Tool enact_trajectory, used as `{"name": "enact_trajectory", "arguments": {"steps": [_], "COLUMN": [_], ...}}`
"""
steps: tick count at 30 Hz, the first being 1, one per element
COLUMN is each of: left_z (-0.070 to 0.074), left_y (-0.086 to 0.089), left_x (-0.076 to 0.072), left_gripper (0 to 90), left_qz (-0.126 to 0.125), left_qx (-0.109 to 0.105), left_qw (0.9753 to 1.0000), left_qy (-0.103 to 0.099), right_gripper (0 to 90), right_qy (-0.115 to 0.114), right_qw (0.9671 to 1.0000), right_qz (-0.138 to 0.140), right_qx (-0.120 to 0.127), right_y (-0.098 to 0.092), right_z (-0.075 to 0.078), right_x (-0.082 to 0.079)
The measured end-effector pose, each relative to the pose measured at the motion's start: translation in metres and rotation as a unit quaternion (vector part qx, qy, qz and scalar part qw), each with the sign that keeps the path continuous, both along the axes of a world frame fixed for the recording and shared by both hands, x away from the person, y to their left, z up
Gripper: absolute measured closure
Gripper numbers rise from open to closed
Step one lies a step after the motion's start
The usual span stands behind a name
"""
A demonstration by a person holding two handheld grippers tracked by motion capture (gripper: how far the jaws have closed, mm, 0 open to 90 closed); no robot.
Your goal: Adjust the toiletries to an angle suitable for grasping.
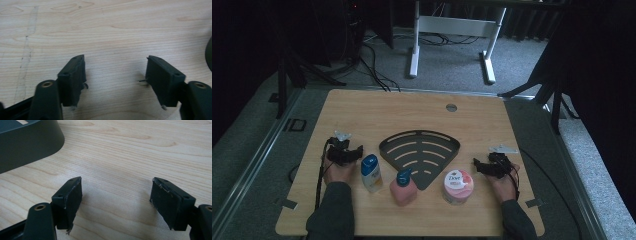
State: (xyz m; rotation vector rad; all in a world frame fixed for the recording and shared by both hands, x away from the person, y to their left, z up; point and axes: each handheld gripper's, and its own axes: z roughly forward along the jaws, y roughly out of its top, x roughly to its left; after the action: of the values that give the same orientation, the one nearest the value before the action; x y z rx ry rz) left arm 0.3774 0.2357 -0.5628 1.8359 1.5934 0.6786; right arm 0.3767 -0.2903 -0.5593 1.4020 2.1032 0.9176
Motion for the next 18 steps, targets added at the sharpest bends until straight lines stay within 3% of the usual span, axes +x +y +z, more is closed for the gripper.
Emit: {"name": "enact_trajectory", "arguments": {"steps": [10, 18], "left_z": [0.0006, 0.0057], "left_y": [0.0015, 0.0026], "left_x": [-0.0006, -0.0035], "left_gripper": [39.3, 51.3], "left_qz": [-0.008, -0.021], "left_qx": [0.000, 0.001], "left_qw": [1.0000, 0.9997], "left_qy": [-0.001, 0.011], "right_gripper": [25.1, 25.1], "right_qy": [0.000, 0.000], "right_qw": [1.0000, 1.0000], "right_qz": [0.000, 0.000], "right_qx": [0.000, 0.001], "right_y": [0.0001, 0.0002], "right_z": [0.0000, 0.0000], "right_x": [-0.0002, -0.0002]}}
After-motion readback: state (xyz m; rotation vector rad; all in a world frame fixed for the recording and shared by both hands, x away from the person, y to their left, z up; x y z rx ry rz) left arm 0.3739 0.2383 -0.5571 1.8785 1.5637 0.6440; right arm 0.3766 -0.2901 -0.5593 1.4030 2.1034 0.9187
